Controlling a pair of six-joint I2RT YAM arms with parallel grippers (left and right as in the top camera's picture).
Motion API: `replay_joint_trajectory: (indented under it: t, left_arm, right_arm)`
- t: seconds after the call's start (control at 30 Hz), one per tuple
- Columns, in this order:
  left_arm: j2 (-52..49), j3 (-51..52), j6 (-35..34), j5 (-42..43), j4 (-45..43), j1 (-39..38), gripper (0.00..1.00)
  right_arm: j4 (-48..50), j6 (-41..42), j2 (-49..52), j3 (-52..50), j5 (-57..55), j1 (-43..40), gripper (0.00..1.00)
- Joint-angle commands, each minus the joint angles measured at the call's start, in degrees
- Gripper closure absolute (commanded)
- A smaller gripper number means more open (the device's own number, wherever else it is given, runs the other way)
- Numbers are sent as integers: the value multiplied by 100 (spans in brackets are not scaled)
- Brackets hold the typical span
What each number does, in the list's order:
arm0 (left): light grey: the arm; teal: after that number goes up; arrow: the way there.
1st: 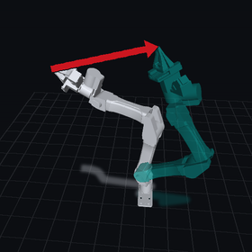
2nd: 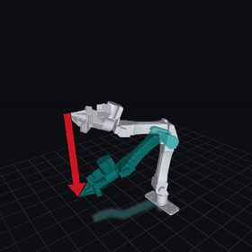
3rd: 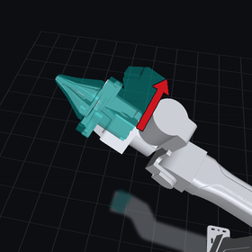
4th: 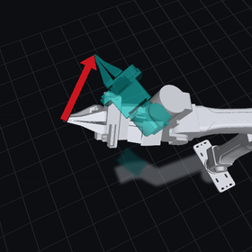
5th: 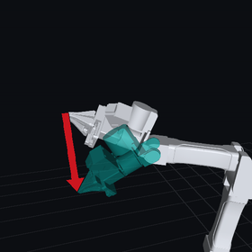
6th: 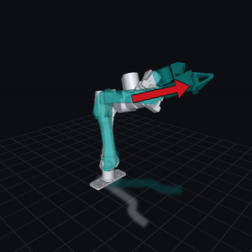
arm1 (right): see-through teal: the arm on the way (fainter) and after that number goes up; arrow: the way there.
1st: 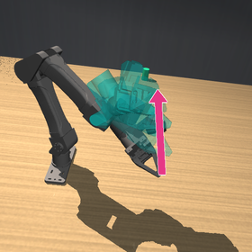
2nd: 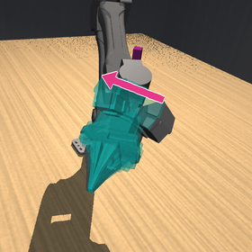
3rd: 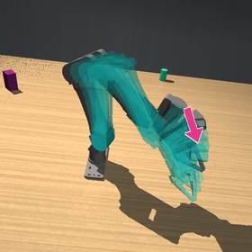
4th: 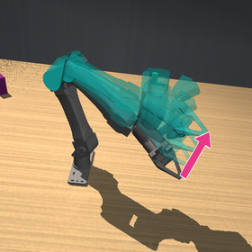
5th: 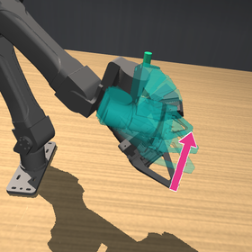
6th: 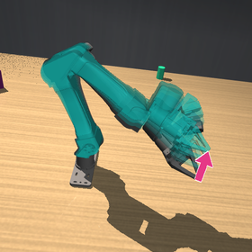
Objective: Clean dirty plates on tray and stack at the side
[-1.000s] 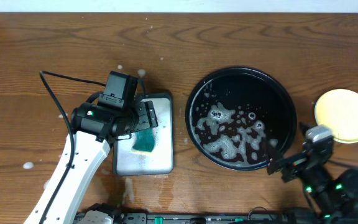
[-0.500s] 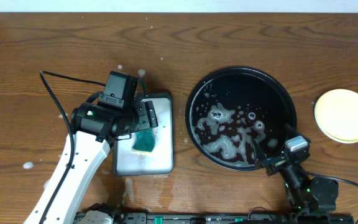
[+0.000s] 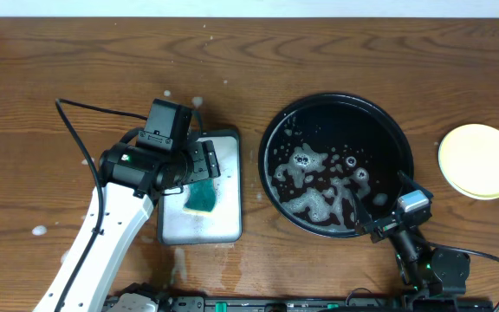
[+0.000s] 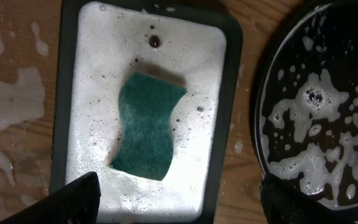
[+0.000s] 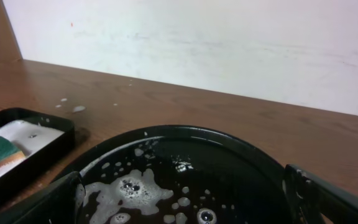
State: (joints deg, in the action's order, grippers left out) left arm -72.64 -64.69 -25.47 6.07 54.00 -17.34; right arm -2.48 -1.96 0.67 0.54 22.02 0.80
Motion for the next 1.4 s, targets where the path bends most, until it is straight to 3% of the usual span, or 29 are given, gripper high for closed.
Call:
replay_joint_trajectory:
  t: [0.0, 0.13, 0.4, 0.43, 0.47, 0.6, 0.67, 0.8, 0.93, 1.37]
  left_arm:
    - [-7, -79, 15, -7, 31, 24, 18]
    - [155, -9, 15, -9, 31, 24, 17]
    - [1578, 546, 17, -146, 72, 140, 18]
    - [2055, 734, 20, -614, 210, 356, 34]
    - [2269, 833, 15, -732, 201, 468, 0]
    - [3335, 1351, 24, -741, 61, 1045, 0]
    - [3899, 1676, 323, -695, -339, 1228, 0]
    - [4931, 2540, 1676, -328, -1786, 1329, 0]
    - [5910, 3641, 2251, -326, -3150, 1467, 0]
    - [7254, 5646, 2243, -306, -4758, 1733, 0]
  right_arm:
    - [-2, -44, -35, -24, -37, 37, 1]
    - [-2, -44, -35, -24, -37, 37, 1]
    - [-2, -44, -35, -24, -37, 37, 1]
    - [-2, -44, -35, -24, -37, 37, 1]
    - [-2, -44, -35, -24, -37, 37, 1]
    - [-2, -44, -35, -24, -37, 37, 1]
    - [-2, -44, -35, -24, -37, 37, 1]
    - [-2, -44, -35, -24, -37, 37, 1]
    - [-2, -44, -35, -24, -37, 37, 1]
    - [-2, -44, -35, -24, -37, 37, 1]
